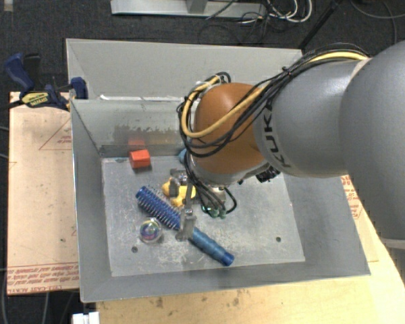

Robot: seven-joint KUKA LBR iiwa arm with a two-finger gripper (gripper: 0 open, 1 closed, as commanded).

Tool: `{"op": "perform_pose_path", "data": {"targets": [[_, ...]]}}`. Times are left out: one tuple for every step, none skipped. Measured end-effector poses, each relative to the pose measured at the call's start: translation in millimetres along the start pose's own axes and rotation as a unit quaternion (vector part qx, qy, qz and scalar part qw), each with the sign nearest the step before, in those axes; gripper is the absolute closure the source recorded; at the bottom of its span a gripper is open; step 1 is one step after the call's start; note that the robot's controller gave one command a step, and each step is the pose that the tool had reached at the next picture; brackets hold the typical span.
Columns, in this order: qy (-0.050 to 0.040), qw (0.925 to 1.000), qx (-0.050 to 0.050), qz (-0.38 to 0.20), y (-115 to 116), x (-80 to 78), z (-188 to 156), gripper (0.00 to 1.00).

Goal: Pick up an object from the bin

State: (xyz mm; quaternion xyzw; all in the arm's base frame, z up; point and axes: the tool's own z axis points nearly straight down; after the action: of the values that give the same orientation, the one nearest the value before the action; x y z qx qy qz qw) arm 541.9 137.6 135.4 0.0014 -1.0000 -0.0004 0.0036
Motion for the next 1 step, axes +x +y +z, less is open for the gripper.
{"op": "perform_pose_path", "data": {"targets": [[-0.0066, 1.0000, -0.001, -0.004, -4.6, -34.9, 66.4, 0.00]]}}
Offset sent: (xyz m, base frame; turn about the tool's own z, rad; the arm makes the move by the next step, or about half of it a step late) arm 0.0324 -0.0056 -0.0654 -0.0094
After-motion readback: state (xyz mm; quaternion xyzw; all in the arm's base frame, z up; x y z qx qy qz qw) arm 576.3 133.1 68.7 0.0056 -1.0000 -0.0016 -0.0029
